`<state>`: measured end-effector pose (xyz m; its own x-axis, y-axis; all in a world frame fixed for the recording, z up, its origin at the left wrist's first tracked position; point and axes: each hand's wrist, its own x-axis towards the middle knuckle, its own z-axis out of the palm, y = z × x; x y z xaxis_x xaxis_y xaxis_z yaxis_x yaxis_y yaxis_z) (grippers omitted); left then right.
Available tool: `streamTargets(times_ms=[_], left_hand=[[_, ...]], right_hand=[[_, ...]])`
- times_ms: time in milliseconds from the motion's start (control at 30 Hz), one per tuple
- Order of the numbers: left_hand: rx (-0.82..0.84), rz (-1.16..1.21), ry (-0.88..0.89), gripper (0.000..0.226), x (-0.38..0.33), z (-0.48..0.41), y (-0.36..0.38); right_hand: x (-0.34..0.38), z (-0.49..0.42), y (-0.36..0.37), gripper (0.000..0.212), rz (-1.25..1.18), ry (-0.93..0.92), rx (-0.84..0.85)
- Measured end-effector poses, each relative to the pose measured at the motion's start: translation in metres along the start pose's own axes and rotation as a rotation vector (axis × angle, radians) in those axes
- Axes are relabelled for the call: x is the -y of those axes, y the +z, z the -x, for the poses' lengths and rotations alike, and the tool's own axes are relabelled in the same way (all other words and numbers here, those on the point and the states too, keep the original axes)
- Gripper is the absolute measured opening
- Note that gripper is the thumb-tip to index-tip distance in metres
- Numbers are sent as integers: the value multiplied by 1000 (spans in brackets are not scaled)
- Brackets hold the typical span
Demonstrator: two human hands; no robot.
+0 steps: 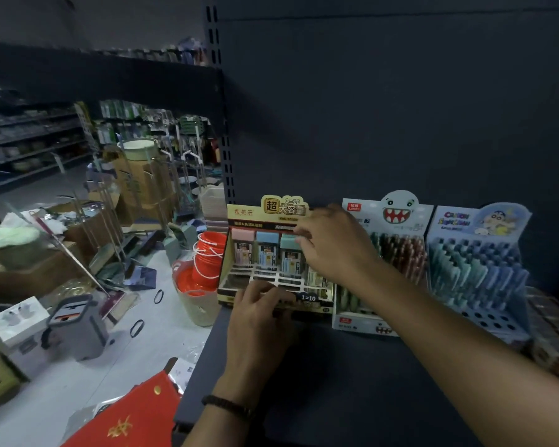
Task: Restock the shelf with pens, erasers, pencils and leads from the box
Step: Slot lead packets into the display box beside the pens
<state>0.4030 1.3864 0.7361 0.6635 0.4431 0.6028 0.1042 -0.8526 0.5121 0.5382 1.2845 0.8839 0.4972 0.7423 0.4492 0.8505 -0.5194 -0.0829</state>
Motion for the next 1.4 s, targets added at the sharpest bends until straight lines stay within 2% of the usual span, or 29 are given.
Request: streamTargets(times_ms=[100, 233, 433, 700, 900, 1000, 1167, 1300, 1400], left_hand=[[27, 39, -30, 30, -2, -1, 0], [132, 53, 81, 20, -25, 0, -7], [314, 105, 317, 8, -143, 53, 2], [702, 113, 693, 6, -346, 226, 111], [1163, 95, 869, 10, -475, 401, 204], [1389, 50, 990, 11, -530, 484, 237], [1614, -26, 1144, 9, -606, 593, 284], [1756, -80, 1243, 19, -660, 668, 338], [1865, -117, 1285, 18, -694, 725, 390]], right_hand=[[-6, 40, -24, 22, -100, 58, -78], [-23, 120, -41, 5, -233, 155, -209], [-67, 279, -67, 2, -242, 360, -215], [-150, 577, -80, 26, -134, 983, 155], [-158, 845, -117, 30, -203, 1465, 292], [-148, 957, -128, 34, -295, 1717, 269], [-138, 1096, -128, 41, -458, 2085, 158], [-145, 1191, -109, 29, -559, 2315, 73], [-158, 1253, -93, 25, -614, 2455, 2]])
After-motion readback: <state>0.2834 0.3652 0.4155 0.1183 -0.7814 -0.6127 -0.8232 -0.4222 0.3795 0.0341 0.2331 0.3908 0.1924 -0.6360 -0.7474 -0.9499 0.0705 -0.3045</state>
